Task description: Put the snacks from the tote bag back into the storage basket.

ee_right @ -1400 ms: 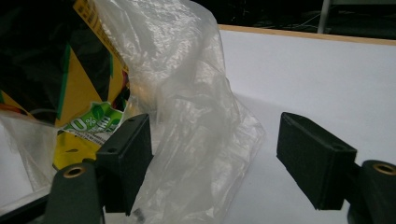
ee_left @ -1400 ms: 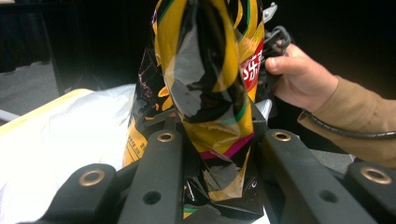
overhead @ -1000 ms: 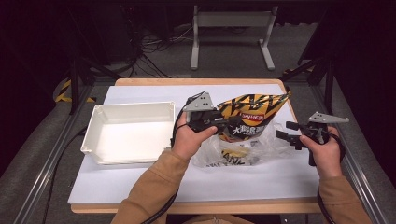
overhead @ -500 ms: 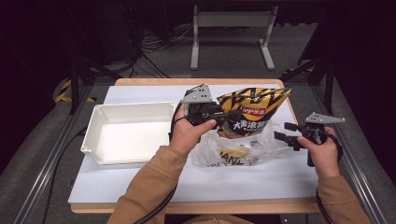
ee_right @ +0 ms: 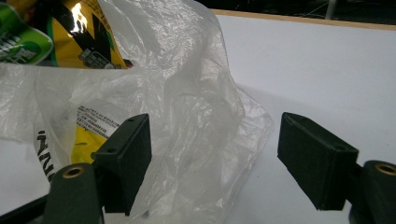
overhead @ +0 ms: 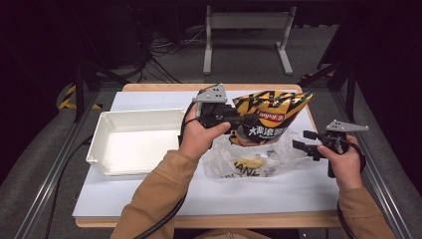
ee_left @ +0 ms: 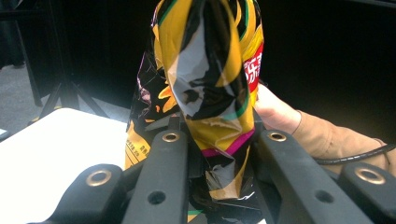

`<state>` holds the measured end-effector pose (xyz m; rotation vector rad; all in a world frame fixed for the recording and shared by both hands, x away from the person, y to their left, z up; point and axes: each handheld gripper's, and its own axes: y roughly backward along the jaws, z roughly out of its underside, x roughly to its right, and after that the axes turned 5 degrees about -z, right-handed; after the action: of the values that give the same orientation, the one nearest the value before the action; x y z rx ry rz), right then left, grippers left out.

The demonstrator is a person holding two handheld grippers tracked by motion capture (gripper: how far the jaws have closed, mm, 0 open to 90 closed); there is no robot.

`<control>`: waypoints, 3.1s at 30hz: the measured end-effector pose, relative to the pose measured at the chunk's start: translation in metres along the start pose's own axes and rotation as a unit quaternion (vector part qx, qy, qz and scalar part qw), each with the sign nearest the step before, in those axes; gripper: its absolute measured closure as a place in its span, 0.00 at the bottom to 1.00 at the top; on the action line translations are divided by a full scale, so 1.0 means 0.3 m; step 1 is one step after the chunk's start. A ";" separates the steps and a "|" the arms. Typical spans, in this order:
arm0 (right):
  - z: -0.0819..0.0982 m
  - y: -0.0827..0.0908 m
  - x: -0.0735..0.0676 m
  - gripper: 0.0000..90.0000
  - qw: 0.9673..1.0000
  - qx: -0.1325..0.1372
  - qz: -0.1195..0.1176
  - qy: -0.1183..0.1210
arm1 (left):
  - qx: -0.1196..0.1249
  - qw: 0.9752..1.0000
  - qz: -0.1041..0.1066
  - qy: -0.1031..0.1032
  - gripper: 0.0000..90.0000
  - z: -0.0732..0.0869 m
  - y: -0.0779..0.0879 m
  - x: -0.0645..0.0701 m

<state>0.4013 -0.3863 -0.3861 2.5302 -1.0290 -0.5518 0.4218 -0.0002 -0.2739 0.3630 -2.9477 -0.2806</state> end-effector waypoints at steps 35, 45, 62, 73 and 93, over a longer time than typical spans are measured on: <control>-0.011 -0.001 -0.009 0.29 1.000 0.003 -0.001 0.009 | -0.015 1.000 -0.027 -0.005 0.88 -0.035 0.222 -0.046; -0.008 -0.007 -0.012 0.29 1.000 0.000 -0.001 0.007 | -0.006 0.998 -0.065 0.006 0.87 -0.013 0.323 -0.087; -0.006 -0.011 -0.015 0.29 1.000 -0.002 0.000 0.008 | 0.005 0.993 -0.117 0.024 0.87 0.030 0.479 -0.150; 0.000 0.009 -0.026 0.29 1.000 0.000 0.005 0.010 | 0.010 0.990 -0.141 0.029 0.87 0.054 0.592 -0.178; 0.009 0.093 -0.045 0.25 0.999 0.023 0.023 0.020 | 0.003 0.986 -0.162 0.038 0.87 0.115 0.743 -0.224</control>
<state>0.3749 -0.3957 -0.3729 2.5404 -1.0950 -0.4680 0.4301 0.2351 -0.2710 0.8367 -2.8060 -0.2891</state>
